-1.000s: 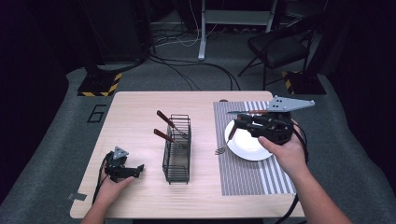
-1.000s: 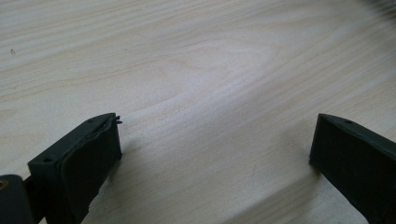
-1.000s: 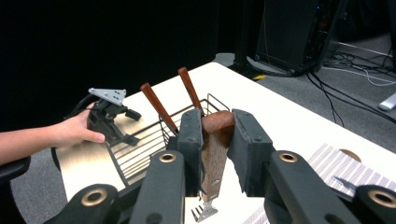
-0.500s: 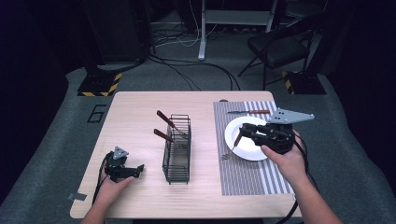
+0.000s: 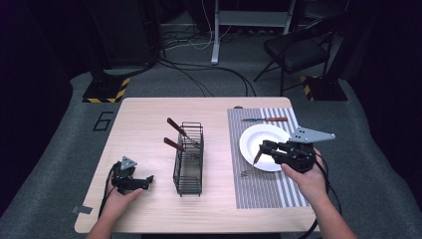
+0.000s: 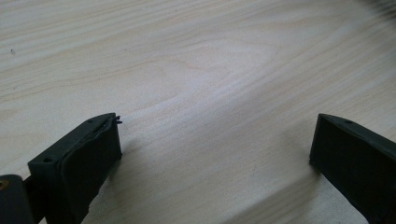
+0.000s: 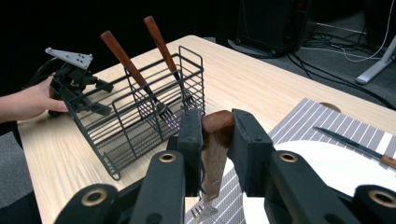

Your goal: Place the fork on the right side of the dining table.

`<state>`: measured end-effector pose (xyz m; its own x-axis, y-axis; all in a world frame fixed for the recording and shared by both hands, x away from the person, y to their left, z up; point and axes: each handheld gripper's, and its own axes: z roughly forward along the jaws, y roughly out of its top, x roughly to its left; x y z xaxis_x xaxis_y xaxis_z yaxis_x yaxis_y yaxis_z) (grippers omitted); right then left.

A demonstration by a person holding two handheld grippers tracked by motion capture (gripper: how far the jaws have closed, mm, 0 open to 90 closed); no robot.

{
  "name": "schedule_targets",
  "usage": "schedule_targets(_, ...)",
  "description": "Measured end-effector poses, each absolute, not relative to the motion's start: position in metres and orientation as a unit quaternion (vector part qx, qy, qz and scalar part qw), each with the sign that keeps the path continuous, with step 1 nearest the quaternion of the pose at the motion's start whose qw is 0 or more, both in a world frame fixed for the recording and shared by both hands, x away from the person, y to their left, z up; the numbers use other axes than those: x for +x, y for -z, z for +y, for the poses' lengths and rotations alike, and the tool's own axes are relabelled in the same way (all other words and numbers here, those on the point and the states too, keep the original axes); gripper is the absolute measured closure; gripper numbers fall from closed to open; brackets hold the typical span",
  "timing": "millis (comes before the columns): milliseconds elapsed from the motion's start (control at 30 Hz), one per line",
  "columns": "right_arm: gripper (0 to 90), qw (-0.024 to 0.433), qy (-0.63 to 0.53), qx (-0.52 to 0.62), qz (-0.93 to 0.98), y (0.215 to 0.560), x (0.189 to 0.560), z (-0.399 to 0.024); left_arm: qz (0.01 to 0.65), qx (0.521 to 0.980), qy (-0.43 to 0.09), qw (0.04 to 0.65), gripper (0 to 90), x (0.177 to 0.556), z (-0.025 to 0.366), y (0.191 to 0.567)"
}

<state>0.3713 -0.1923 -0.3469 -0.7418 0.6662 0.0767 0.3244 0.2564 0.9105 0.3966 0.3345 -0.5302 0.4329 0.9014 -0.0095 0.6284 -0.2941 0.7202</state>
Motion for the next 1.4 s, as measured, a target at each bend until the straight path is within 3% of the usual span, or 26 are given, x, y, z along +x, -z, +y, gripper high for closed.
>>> schedule_targets(1400, 73.5, 0.136, -0.531, 0.356, 0.756, 0.388, 0.366, -0.222, 0.492, 0.776, -0.208, 0.335, 1.7, 0.397, 0.334, 0.531)
